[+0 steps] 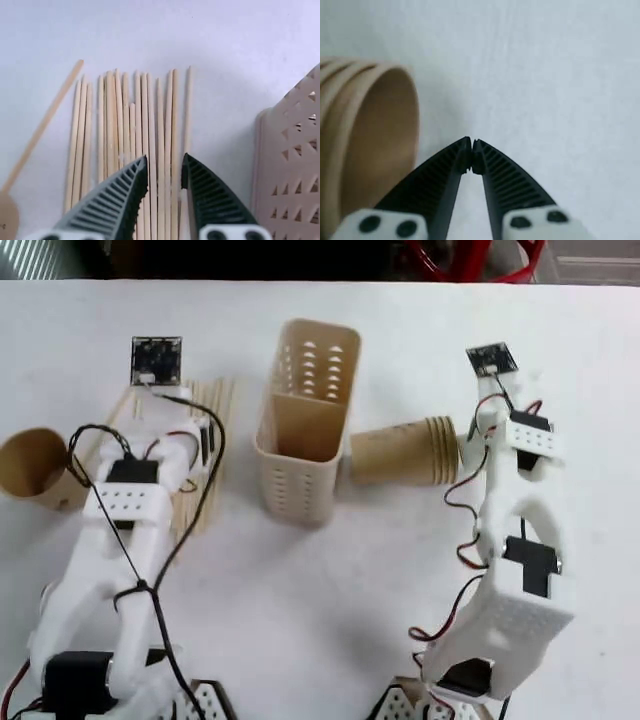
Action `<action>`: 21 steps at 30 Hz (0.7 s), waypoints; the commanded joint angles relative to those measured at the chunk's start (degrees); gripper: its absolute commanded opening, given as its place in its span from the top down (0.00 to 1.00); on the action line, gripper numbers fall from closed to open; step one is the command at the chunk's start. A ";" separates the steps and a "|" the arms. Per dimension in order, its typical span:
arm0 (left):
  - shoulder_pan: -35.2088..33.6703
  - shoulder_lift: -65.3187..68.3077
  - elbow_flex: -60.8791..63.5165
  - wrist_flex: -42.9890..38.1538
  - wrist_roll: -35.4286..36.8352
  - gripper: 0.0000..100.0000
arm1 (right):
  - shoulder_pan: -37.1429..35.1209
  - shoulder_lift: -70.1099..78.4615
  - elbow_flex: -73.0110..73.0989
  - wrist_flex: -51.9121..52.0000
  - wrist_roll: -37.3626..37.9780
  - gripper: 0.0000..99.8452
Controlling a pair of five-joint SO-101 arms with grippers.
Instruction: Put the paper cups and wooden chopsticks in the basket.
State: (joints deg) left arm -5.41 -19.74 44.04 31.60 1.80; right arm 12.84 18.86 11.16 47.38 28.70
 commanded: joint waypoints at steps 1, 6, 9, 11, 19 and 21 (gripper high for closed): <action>0.84 -1.45 -0.79 -1.32 -0.70 0.87 | -0.57 -3.74 5.19 -2.68 3.16 0.98; 0.84 -1.45 -0.62 -1.32 -0.70 0.87 | -3.21 -14.99 23.21 -16.84 5.27 0.98; 0.84 -1.45 -0.44 -1.32 -0.70 0.87 | -4.79 -24.22 35.16 -24.31 5.27 0.98; 0.84 -1.45 -0.44 -1.32 -0.70 0.87 | -5.32 -31.25 42.02 -26.42 5.27 0.98; 0.84 -1.45 -0.44 -1.32 -0.70 0.87 | -7.08 -60.44 59.78 -18.86 8.97 0.98; 0.84 -1.45 -0.44 -1.32 -0.70 0.87 | -9.01 -67.30 63.12 -14.46 13.89 0.98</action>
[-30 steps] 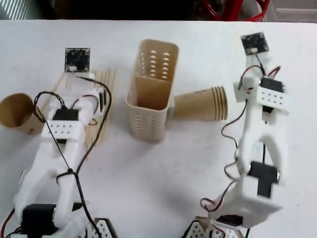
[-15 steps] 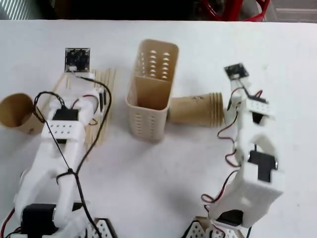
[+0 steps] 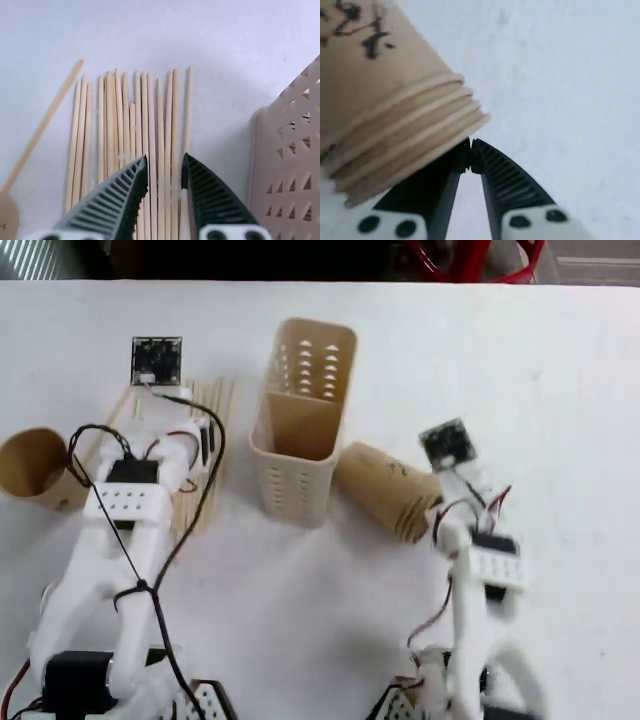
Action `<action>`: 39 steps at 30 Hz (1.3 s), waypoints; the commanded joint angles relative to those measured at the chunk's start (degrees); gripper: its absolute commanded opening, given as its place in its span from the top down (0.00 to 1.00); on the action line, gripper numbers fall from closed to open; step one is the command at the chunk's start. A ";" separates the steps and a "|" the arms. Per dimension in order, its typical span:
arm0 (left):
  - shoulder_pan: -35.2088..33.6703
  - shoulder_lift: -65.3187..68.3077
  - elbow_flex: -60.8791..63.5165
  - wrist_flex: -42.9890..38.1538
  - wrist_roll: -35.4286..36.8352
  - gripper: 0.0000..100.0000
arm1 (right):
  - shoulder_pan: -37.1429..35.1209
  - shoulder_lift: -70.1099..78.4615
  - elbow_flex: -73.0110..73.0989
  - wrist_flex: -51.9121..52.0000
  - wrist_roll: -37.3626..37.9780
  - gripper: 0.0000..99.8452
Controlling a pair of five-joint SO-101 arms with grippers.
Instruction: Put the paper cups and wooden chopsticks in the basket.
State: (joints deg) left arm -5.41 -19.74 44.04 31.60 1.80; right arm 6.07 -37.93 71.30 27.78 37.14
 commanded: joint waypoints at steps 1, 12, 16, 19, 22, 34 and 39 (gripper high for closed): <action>0.84 -1.45 -0.44 -1.32 -0.70 0.87 | -2.95 -13.93 4.66 6.46 8.09 0.98; 0.92 -1.36 -0.62 -1.32 -0.70 0.87 | -0.84 -56.92 18.55 25.19 36.92 0.98; 0.92 -1.36 -0.53 -1.32 -0.70 0.87 | -0.92 -65.98 20.31 29.76 43.87 0.98; 0.92 -1.36 -0.53 -1.32 -0.70 0.87 | -0.75 -61.67 20.57 28.53 49.14 0.98; 0.92 -1.36 -0.44 -1.32 -0.70 0.87 | -0.40 -60.09 20.48 25.98 50.90 0.95; 0.92 -1.36 -0.44 -1.32 -0.70 0.87 | -4.00 -59.74 20.04 19.65 49.93 0.81; 0.92 -1.36 -0.44 -1.32 -0.70 0.87 | -5.76 -59.65 21.36 16.31 48.53 0.81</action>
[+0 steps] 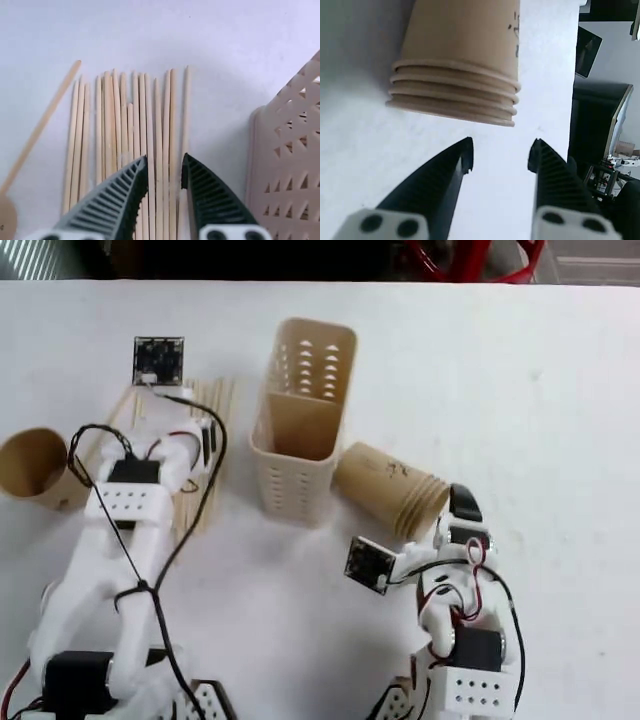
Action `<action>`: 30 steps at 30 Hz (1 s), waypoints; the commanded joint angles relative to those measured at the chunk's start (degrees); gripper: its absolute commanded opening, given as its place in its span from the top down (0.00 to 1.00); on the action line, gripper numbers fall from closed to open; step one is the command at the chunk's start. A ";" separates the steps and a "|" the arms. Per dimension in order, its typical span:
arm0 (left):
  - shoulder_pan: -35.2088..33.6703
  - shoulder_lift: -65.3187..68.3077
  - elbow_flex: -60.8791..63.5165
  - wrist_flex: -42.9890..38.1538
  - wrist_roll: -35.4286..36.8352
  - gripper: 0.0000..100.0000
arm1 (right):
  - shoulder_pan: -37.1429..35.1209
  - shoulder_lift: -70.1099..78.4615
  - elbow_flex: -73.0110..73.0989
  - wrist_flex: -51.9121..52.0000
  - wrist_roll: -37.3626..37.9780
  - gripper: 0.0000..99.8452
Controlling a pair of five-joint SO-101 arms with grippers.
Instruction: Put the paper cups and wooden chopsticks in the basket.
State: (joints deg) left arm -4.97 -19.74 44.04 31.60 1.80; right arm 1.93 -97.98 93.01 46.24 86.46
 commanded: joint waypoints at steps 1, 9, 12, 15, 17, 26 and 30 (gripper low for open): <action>0.48 -1.36 -0.44 -1.32 -0.70 0.87 | -2.33 0.40 -0.26 -2.24 -0.79 0.81; 0.48 -1.36 -0.44 -1.05 -0.70 0.87 | -1.71 0.40 -0.88 -2.77 -1.93 0.81; 0.48 -1.36 -0.44 -1.05 -0.70 0.87 | -1.01 0.48 -1.23 -3.12 -1.32 0.81; 0.48 -1.36 -0.44 -0.97 -0.70 0.87 | -0.66 0.84 -1.23 -3.12 -1.32 0.81; 0.48 -1.36 -0.44 -0.88 -0.70 0.87 | -0.66 2.42 -1.32 -3.65 -1.32 0.81; 0.40 -1.36 -0.35 -0.79 -0.70 0.87 | 3.38 25.89 -16.18 -6.46 -5.19 0.81; 0.40 -1.36 -0.35 -0.79 -0.70 0.87 | 2.15 40.40 -24.70 -6.73 -5.01 0.81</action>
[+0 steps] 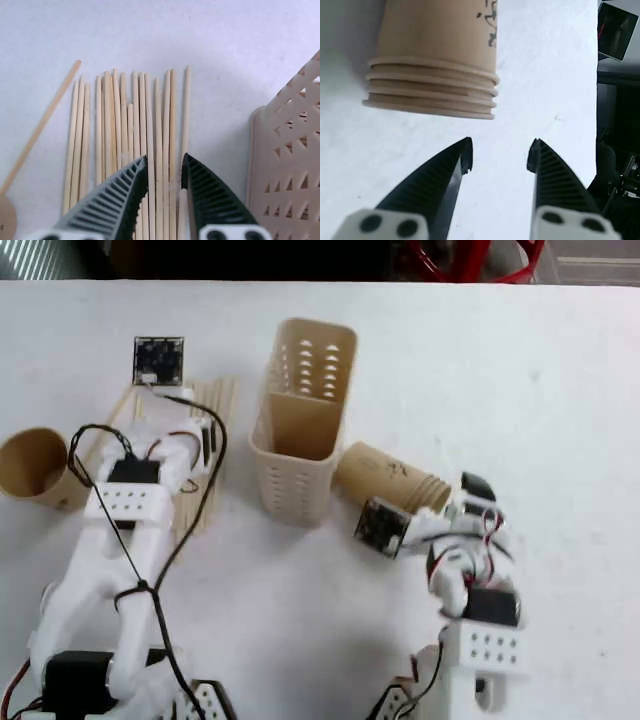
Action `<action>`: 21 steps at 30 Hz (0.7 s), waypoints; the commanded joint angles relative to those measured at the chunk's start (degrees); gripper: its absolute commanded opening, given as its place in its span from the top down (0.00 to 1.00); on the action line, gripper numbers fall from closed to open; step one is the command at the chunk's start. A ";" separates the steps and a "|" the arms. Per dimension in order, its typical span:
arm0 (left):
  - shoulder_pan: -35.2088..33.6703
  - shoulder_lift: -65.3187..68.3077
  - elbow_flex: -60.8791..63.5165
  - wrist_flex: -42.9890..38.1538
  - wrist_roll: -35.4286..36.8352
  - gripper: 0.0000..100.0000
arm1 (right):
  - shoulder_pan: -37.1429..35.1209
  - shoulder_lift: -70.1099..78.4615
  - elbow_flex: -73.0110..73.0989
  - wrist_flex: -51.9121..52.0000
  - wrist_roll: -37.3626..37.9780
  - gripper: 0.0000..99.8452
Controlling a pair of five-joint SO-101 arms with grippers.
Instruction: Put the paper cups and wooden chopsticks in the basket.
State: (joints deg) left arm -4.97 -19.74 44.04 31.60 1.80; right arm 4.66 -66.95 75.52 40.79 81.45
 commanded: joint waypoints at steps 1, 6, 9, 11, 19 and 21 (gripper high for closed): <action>0.40 -1.36 -0.35 -0.79 -0.70 0.87 | -1.54 12.09 -7.91 -1.36 1.93 0.81; 0.40 -1.36 -0.35 -0.79 -0.70 0.87 | -3.47 19.03 -8.09 -5.67 6.07 0.81; 0.40 -1.36 -0.35 -0.97 -0.70 0.87 | -4.35 21.67 -7.38 -9.71 6.07 0.81; 0.40 -1.36 -0.35 -1.05 -0.70 0.87 | -5.49 23.87 -6.59 -13.85 6.07 0.81; 0.48 -1.36 -0.35 -1.05 -0.70 0.87 | -7.69 34.07 -2.29 -33.10 5.98 0.81; 0.48 -1.36 -0.35 -1.14 -0.70 0.87 | -7.69 35.91 -1.05 -37.05 5.98 0.81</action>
State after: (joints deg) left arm -4.97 -19.74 44.04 31.60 1.80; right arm -2.29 -32.66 74.11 9.85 86.81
